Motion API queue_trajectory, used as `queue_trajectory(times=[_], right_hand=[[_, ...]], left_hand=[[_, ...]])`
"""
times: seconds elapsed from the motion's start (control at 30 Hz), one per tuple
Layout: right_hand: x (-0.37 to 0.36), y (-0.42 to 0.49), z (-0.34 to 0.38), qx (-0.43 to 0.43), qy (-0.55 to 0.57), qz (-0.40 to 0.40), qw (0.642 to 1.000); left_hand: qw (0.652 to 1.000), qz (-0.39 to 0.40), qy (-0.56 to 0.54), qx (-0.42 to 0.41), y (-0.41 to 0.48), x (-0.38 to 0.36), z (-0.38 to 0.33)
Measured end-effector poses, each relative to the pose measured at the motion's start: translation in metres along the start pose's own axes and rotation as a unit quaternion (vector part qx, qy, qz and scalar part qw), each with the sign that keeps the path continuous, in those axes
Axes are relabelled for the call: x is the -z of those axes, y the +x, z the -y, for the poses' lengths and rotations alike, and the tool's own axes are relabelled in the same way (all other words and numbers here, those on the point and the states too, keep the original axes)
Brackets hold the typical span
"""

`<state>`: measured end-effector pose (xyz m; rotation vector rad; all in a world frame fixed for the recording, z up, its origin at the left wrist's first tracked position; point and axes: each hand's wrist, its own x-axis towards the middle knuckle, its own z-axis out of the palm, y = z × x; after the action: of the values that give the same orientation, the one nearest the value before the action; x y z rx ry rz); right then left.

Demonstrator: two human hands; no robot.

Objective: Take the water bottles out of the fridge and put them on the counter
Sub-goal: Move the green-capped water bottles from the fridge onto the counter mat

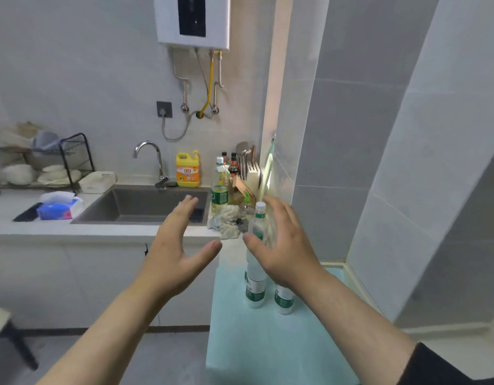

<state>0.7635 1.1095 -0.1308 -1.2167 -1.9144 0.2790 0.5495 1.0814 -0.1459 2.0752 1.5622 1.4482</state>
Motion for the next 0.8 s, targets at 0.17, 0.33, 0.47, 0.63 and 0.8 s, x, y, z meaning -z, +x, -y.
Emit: queue_trajectory(times=[0.17,0.33,0.47,0.63,0.8], right_hand=[[0.035,-0.004,0.11,0.096,0.067,0.001,0.993],[0.052,-0.05,0.199,0.165,0.189,0.004,0.968],[0.05,-0.094,0.273,0.238,0.273,0.042,0.931],[0.035,-0.16,0.385,0.311,0.362,0.096,0.874],[0.026,-0.238,0.51,0.402,0.425,0.156,0.796]], left_hand=[[0.998,-0.061,0.007,-0.002,-0.036,0.122,-0.067],[0.985,-0.145,0.088,0.033,-0.123,0.24,-0.138],[0.958,-0.217,0.182,0.049,-0.212,0.315,-0.201],[0.908,-0.29,0.291,0.083,-0.326,0.397,-0.279],[0.843,-0.375,0.361,0.136,-0.44,0.475,-0.349]])
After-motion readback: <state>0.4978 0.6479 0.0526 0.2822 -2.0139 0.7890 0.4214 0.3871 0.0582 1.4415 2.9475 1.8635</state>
